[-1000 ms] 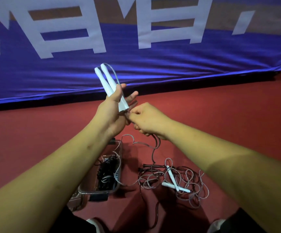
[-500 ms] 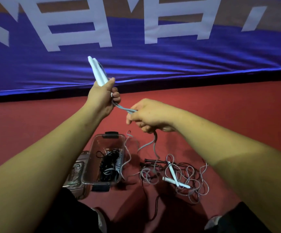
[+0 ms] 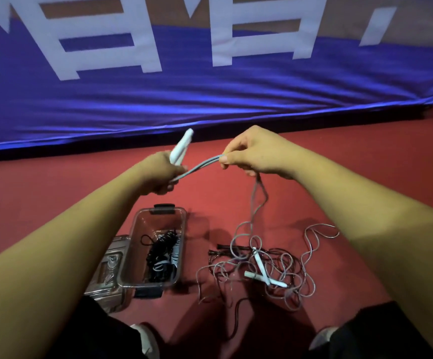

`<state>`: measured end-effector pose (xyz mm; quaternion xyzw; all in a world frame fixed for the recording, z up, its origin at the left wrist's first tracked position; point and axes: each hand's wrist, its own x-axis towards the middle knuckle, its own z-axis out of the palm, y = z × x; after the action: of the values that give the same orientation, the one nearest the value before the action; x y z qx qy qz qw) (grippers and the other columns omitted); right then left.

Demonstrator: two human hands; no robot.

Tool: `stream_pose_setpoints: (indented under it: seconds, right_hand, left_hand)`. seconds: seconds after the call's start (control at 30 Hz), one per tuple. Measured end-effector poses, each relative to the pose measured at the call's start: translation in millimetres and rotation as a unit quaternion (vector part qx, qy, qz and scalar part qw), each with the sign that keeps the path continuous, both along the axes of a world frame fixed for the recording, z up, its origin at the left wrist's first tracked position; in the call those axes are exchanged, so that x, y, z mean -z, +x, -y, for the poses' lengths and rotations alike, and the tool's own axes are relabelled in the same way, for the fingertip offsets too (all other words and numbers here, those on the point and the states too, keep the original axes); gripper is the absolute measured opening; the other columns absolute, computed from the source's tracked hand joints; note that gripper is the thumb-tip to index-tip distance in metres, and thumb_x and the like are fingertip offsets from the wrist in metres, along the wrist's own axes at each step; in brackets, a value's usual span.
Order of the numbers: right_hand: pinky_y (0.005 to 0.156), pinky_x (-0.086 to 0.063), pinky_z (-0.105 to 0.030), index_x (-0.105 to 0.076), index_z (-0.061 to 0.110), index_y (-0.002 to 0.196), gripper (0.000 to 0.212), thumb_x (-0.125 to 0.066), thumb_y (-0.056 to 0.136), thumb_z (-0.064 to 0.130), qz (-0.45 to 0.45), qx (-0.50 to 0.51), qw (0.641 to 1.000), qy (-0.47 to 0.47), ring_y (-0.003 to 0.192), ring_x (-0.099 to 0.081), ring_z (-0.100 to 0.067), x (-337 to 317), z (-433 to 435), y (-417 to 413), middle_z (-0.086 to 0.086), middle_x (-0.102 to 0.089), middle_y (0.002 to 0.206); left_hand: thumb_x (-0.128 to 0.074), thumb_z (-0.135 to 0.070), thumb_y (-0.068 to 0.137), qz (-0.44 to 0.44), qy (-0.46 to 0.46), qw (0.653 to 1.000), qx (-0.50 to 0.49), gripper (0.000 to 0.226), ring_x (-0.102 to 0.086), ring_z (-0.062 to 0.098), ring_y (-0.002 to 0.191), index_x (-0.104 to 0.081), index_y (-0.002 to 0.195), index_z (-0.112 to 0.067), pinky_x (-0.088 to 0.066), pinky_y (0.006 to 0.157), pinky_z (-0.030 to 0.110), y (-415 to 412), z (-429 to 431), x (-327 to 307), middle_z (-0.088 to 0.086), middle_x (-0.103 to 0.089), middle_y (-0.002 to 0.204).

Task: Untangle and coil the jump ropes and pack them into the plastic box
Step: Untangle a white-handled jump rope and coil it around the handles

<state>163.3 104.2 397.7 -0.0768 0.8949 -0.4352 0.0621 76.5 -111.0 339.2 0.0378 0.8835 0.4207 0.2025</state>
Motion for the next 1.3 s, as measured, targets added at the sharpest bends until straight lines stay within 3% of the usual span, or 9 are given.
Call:
stream_pose_setpoints:
  seconds: [0.17, 0.33, 0.53, 0.73, 0.83, 0.9, 1.0, 1.1, 1.3]
  right_hand:
    - [0.051, -0.037, -0.017, -0.075, 0.016, 0.076, 0.017, -0.071, 0.085, 0.031, -0.103, 0.039, 0.987, 0.117, 0.045, -0.048, -0.003, 9.3, -26.7, -9.4, 0.009, -0.058, 0.049]
    - [0.058, -0.041, -0.025, -0.074, 0.023, 0.075, 0.019, -0.073, 0.081, 0.041, -0.148, 0.061, 0.975, 0.153, 0.051, -0.048, -0.006, 15.6, -40.4, -14.9, 0.000, -0.061, 0.055]
    - [0.057, -0.034, -0.009, -0.076, 0.016, 0.085, 0.015, -0.072, 0.084, 0.030, -0.150, 0.024, 0.973, 0.173, 0.058, -0.052, 0.003, 22.8, -41.1, -18.4, 0.014, -0.058, 0.059]
    - [0.066, -0.042, -0.017, -0.074, 0.025, 0.080, 0.007, -0.071, 0.086, 0.024, -0.180, 0.025, 0.981, 0.071, 0.062, -0.054, 0.004, 25.2, -40.1, -23.3, 0.020, -0.064, 0.062]
    - [0.065, -0.043, -0.023, -0.072, 0.025, 0.079, 0.015, -0.062, 0.086, 0.016, -0.194, 0.041, 0.980, 0.032, 0.065, -0.054, 0.004, 42.1, -36.4, -26.4, 0.008, -0.066, 0.066]
    - [0.059, -0.037, -0.009, -0.072, 0.016, 0.080, 0.019, -0.054, 0.087, 0.014, -0.169, 0.037, 0.984, 0.040, 0.057, -0.051, 0.004, 57.2, -20.5, -25.2, 0.007, -0.060, 0.064]
    - [0.043, -0.030, -0.015, -0.066, 0.011, 0.077, 0.029, -0.051, 0.099, 0.023, -0.058, 0.064, 0.990, -0.111, 0.039, -0.035, -0.002, 73.7, 5.7, -20.3, 0.009, -0.045, 0.048]
    - [0.040, -0.022, -0.016, -0.061, 0.008, 0.081, 0.036, -0.044, 0.102, 0.031, 0.034, 0.062, 0.975, -0.209, 0.036, -0.025, -0.007, 79.3, 15.7, -16.8, 0.008, -0.033, 0.042]
    - [0.043, -0.021, -0.018, -0.068, 0.013, 0.104, 0.029, -0.046, 0.102, 0.032, 0.144, -0.008, 0.967, -0.211, 0.041, -0.022, -0.011, 72.5, 36.8, -0.4, 0.002, -0.030, 0.052]
  left_hand:
    - [-0.045, -0.026, 0.104, 0.183, 0.041, 0.975, 0.121, 0.011, -0.024, 0.006, 0.038, -0.050, 0.100, -0.017, -0.017, 0.039, 0.014, 18.7, -6.9, -11.3, -0.003, -0.035, 0.052]
    - [-0.043, -0.077, 0.079, 0.226, 0.125, 0.949, 0.183, 0.067, -0.021, 0.009, 0.040, -0.055, 0.099, -0.014, -0.017, 0.040, 0.016, 38.5, -12.0, -22.0, -0.001, -0.035, 0.057]
    - [-0.076, -0.058, 0.072, 0.178, 0.002, 0.942, 0.284, 0.048, -0.029, 0.014, 0.043, -0.054, 0.094, -0.022, -0.014, 0.047, 0.033, 37.1, -1.2, -16.8, 0.004, -0.042, 0.054]
    - [-0.073, -0.038, 0.074, -0.009, -0.006, 0.932, 0.362, 0.030, -0.039, 0.013, 0.047, -0.052, 0.075, -0.018, -0.033, 0.044, 0.021, 52.0, -6.5, -42.4, -0.007, -0.048, 0.054]
    - [-0.075, -0.040, 0.070, -0.091, 0.036, 0.938, 0.334, 0.031, -0.040, 0.011, 0.048, -0.057, 0.080, -0.017, -0.035, 0.045, 0.021, 58.7, -7.6, -56.4, -0.007, -0.049, 0.055]
    - [-0.076, -0.043, 0.069, -0.129, 0.051, 0.943, 0.304, 0.027, -0.039, 0.011, 0.047, -0.061, 0.082, -0.025, -0.035, 0.045, 0.021, 59.8, -8.1, -62.0, -0.006, -0.049, 0.056]
    - [-0.079, -0.038, 0.077, -0.188, 0.064, 0.959, 0.202, 0.026, -0.040, 0.012, 0.047, -0.057, 0.077, -0.025, -0.035, 0.046, 0.024, 45.9, -3.7, -61.7, -0.006, -0.051, 0.056]
    - [-0.075, -0.023, 0.086, -0.192, 0.127, 0.971, 0.067, 0.019, -0.037, 0.016, 0.046, -0.056, 0.083, -0.022, -0.031, 0.045, 0.025, 20.9, 11.5, -56.5, 0.001, -0.049, 0.059]
    - [-0.067, -0.013, 0.090, -0.123, 0.170, 0.974, -0.086, 0.019, -0.030, 0.011, 0.036, -0.054, 0.079, -0.021, -0.022, 0.039, 0.016, -17.1, 44.2, -36.0, 0.008, -0.041, 0.060]
